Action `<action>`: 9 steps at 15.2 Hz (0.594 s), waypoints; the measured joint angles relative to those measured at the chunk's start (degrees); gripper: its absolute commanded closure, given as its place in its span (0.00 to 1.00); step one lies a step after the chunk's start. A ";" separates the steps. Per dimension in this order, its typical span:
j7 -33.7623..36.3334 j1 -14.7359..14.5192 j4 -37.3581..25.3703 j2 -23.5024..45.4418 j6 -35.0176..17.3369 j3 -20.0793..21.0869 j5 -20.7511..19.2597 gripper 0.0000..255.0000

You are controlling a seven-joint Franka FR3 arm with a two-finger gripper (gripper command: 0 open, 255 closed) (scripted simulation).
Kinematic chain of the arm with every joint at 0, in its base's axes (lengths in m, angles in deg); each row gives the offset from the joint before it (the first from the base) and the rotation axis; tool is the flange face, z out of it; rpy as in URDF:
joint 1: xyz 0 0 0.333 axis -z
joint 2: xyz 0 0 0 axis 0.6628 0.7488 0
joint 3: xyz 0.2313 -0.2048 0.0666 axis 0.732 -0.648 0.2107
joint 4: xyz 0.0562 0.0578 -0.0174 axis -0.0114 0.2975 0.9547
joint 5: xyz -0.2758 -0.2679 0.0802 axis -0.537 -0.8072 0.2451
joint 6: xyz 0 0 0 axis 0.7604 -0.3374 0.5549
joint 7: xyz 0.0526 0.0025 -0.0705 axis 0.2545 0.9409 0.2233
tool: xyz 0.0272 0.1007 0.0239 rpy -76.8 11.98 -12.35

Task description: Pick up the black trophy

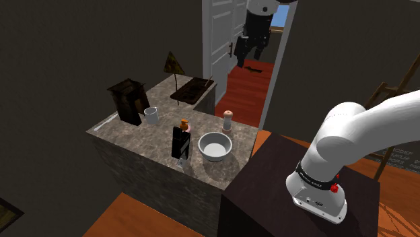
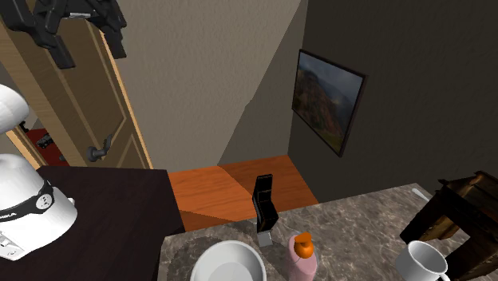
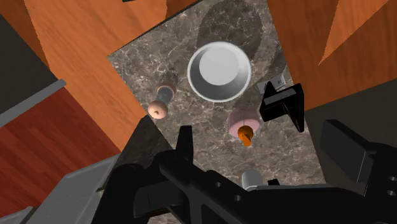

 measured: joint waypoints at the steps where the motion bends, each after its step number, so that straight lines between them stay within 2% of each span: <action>1: 0.00 0.00 0.00 0.00 0.00 0.00 0.00 0.00; 9: 11.84 1.48 5.50 7.56 -11.46 4.85 2.42 0.00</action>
